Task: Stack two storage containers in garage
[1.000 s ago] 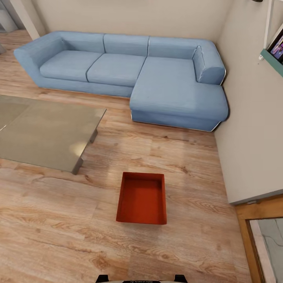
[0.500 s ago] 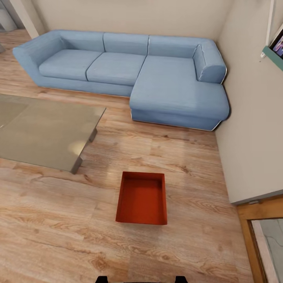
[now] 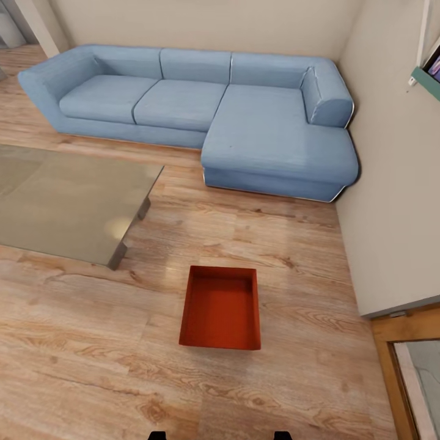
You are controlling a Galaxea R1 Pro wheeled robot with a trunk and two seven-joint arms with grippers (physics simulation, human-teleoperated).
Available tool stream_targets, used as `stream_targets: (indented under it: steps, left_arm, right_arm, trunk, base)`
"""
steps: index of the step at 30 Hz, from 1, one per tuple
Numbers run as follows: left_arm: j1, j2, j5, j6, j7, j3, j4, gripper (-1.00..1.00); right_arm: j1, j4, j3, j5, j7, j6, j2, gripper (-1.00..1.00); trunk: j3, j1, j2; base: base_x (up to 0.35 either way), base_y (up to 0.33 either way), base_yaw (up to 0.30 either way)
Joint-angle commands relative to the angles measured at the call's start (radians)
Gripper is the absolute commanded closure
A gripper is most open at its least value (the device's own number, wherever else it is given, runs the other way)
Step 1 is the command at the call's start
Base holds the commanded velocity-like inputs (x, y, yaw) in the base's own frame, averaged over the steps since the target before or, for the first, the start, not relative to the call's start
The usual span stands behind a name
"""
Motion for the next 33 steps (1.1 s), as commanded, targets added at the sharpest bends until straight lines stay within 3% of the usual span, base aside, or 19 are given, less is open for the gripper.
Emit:
stream_targets:
  steps: [1, 5, 7, 33]
  left_arm:
    - [0.000, 0.000, 0.007, -0.002, 0.003, -0.009, 0.000, -1.00]
    - [0.000, 0.001, 0.007, -0.002, 0.003, -0.008, 0.000, -1.00]
    - [0.003, -0.001, 0.005, -0.002, -0.002, 0.000, -0.002, -1.00]
    - [-0.002, 0.000, 0.012, -0.004, 0.003, -0.003, -0.002, -1.00]
  right_arm:
    - [-0.001, 0.003, 0.007, -0.003, -0.002, -0.005, 0.000, -1.00]
    - [-0.001, 0.003, 0.007, -0.003, -0.002, -0.005, 0.001, -1.00]
    - [0.001, 0.004, 0.013, 0.007, 0.004, 0.006, -0.010, -1.00]
    - [0.001, 0.004, 0.013, 0.006, -0.007, 0.025, -0.015, -1.00]
  trunk:
    - [-0.004, 0.004, -0.008]
    - [-0.016, 0.019, -0.036]
    - [-0.016, 0.019, -0.035]
    - [-0.016, 0.019, -0.035]
  base:
    - [0.000, 0.000, 0.000]
    - [0.000, 0.000, 0.000]
    - [0.000, 0.000, 0.000]
    - [0.000, 0.000, 0.000]
